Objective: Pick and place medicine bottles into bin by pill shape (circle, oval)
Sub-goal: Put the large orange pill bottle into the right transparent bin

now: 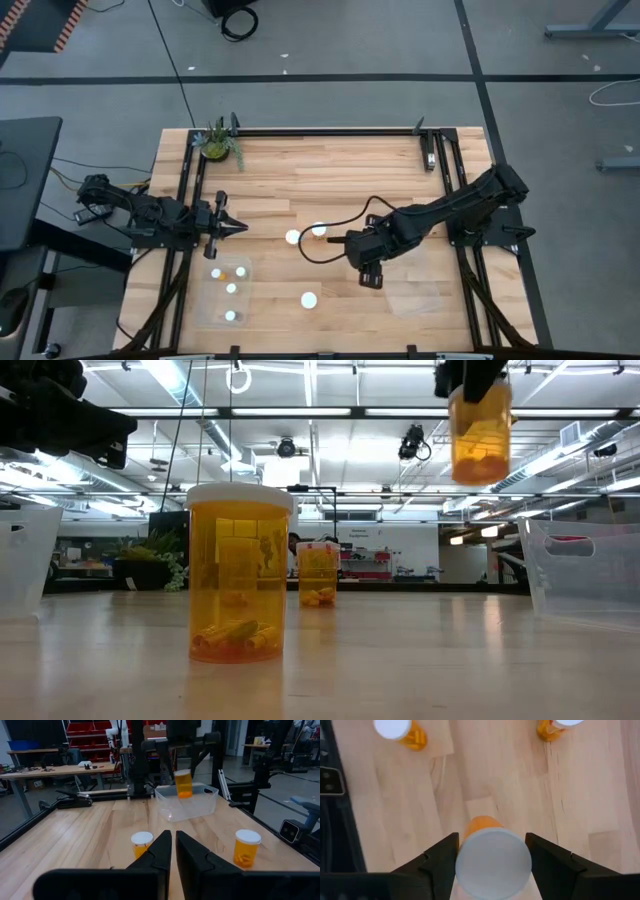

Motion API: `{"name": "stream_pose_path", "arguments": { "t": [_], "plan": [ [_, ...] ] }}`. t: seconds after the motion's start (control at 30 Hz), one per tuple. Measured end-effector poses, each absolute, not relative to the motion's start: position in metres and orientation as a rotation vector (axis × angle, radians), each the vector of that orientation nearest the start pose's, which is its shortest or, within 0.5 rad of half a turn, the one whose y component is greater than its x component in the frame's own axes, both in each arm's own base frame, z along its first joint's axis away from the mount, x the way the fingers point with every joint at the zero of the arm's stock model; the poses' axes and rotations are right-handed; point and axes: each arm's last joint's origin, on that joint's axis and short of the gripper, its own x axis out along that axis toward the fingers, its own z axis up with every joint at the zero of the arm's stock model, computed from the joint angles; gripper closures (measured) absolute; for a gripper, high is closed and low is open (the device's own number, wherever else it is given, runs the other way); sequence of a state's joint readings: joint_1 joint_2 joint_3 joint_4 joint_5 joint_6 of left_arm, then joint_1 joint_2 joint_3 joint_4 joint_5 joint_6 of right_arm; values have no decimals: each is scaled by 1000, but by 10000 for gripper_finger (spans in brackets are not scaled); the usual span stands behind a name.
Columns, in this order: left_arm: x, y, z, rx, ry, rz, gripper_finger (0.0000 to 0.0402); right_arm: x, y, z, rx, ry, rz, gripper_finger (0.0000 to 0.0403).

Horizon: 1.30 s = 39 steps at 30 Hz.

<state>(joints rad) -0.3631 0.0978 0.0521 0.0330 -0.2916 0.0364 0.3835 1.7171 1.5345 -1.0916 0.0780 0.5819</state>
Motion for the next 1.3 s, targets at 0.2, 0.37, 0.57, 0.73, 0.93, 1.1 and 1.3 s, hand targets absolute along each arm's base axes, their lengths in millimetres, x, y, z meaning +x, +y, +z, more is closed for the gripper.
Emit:
{"name": "stream_pose_path", "arguments": {
  "t": [0.2, 0.37, 0.57, 0.73, 0.93, 1.1, 1.3],
  "plan": [
    [97, -28, 177, 41, 11, -72, 378, 301, 128, 295, 224, 1286, -133, 173],
    [97, -28, 177, 40, 11, -72, 374, 293, 132, 286, 218, 1331, -184, 173],
    [97, -28, 177, 40, 10, -72, 366, 278, 143, 272, 244, 1426, -261, 173],
    [97, -28, 177, 40, 10, -72, 371, 264, 153, 261, 224, 1452, -339, 173],
    [97, -28, 177, 40, 10, -72, 378, 247, 156, 233, 198, 1494, -453, 173],
    [97, -28, 177, 40, 10, -72, 371, 234, 152, 207, 159, 1543, -507, 173],
    [97, -28, 177, 40, 10, -72, 366, 230, 151, 186, 206, 1567, -461, 173]
  ]
}}
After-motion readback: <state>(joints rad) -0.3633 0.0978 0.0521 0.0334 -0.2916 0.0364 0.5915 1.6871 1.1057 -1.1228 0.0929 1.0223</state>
